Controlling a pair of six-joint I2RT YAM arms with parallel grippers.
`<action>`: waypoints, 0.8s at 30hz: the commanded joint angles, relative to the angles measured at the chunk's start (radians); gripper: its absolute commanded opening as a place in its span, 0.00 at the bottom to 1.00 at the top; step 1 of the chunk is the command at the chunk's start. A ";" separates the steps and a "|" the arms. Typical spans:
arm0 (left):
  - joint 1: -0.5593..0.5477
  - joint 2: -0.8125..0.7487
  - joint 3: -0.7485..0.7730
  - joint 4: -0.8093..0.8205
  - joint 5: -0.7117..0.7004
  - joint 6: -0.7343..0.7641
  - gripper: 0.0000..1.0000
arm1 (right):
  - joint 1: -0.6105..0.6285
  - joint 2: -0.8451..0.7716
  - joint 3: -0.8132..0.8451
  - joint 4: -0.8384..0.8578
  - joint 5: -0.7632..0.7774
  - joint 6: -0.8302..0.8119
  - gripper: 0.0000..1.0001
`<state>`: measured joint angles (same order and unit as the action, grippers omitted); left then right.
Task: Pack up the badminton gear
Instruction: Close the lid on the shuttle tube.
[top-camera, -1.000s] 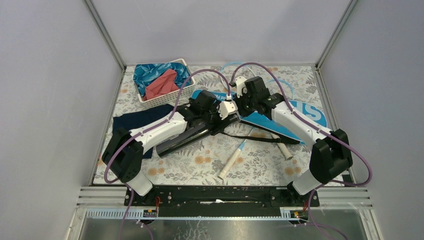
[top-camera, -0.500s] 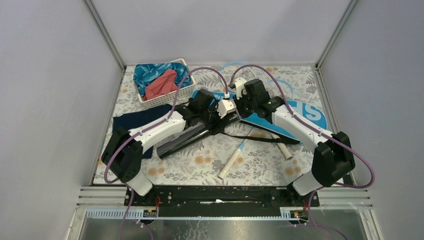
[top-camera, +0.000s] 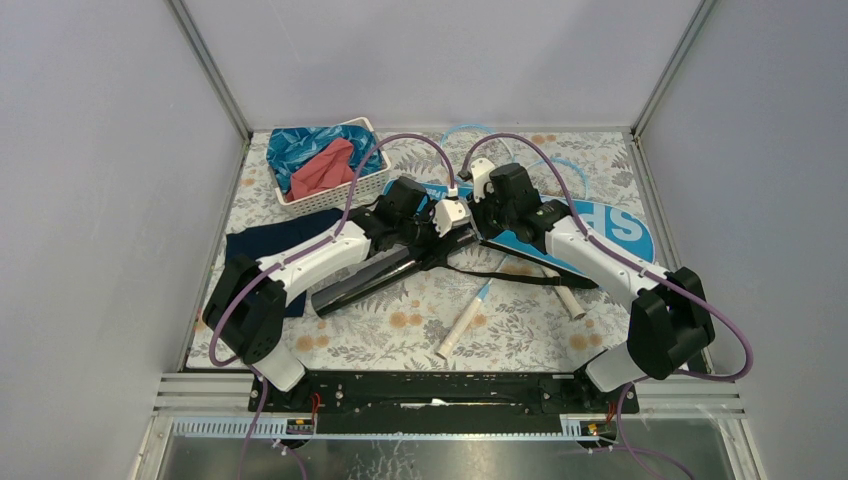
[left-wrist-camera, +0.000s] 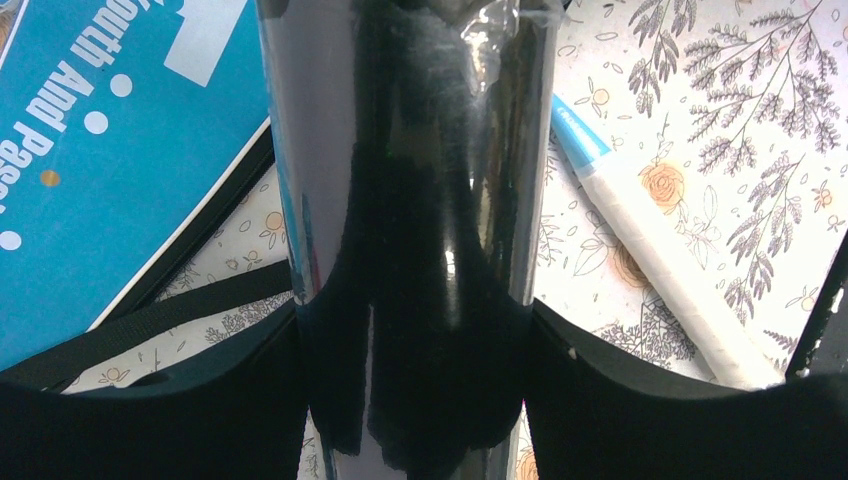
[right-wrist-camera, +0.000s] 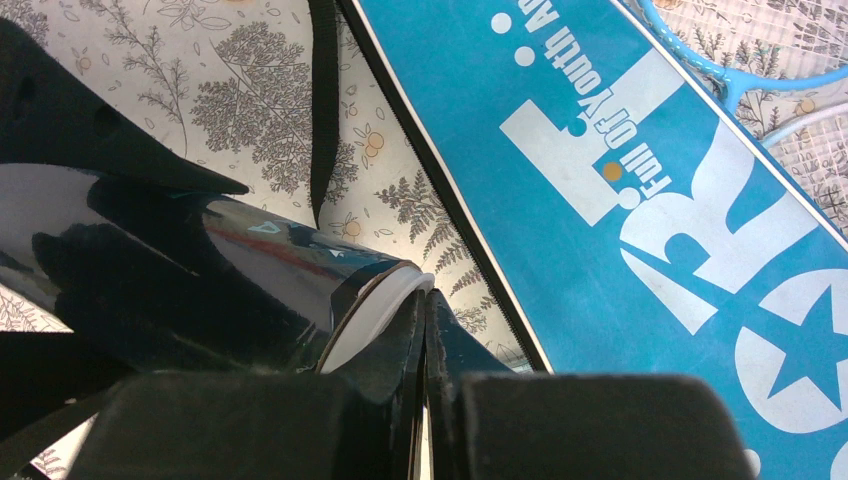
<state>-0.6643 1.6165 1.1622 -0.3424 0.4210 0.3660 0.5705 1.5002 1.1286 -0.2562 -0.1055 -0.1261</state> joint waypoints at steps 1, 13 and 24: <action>0.002 -0.003 0.030 0.184 0.053 0.018 0.00 | 0.105 -0.012 -0.029 -0.039 -0.166 -0.127 0.00; 0.002 -0.021 0.017 0.224 0.005 -0.023 0.00 | 0.163 0.001 -0.049 -0.015 -0.130 -0.120 0.00; 0.003 -0.026 -0.023 0.285 -0.021 -0.116 0.03 | 0.164 0.026 -0.020 0.004 -0.064 0.005 0.00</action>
<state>-0.6556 1.6032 1.1183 -0.3275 0.4347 0.3603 0.6086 1.5021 1.1011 -0.2310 -0.0463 -0.0807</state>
